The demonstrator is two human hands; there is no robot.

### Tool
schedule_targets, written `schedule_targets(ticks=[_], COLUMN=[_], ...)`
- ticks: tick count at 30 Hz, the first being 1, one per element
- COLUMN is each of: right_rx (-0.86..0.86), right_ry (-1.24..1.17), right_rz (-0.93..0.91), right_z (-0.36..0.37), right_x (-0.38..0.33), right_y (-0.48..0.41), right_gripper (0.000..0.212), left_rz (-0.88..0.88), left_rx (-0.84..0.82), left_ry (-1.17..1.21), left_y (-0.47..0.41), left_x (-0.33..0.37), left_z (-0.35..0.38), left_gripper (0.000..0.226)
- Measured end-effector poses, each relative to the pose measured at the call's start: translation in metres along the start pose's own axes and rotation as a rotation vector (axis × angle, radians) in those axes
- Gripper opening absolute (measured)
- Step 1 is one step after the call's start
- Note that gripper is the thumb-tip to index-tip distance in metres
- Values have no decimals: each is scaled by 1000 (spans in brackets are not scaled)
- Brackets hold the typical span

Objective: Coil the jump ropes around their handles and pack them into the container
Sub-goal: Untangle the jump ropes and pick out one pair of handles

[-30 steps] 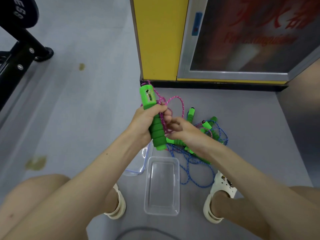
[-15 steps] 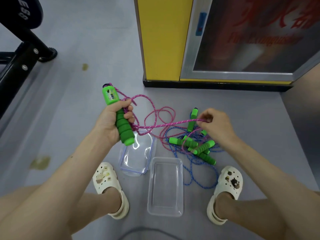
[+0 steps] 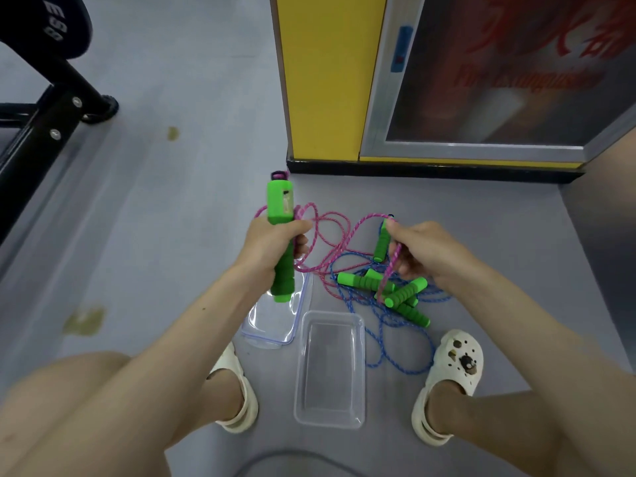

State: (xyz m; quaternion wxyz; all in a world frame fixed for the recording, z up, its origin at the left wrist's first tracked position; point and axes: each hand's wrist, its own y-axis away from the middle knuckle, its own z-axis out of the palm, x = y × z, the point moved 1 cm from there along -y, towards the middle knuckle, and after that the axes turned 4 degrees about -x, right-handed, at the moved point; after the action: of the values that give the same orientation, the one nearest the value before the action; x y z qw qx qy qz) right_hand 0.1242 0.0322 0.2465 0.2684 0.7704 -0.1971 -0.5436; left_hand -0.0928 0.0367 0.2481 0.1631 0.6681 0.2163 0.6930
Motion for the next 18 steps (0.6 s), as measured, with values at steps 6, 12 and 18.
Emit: schedule_targets(ticks=[6,12,18], right_rx=[-196,-272,55], right_ry=[-189,-188,-39], right_rz=[-45,-156,-130], right_z=[5,7,0], right_x=[-9,-7,0], right_y=[8,11,2], right_gripper=[42,44,36], left_rz=[73,63,-54], left_rx=[-291,-351,-239], left_ry=[-155,-188,99], left_y=[8,14,10], left_x=[-9,-15,-4], left_z=[41,60,59], left_gripper=[26,28,11])
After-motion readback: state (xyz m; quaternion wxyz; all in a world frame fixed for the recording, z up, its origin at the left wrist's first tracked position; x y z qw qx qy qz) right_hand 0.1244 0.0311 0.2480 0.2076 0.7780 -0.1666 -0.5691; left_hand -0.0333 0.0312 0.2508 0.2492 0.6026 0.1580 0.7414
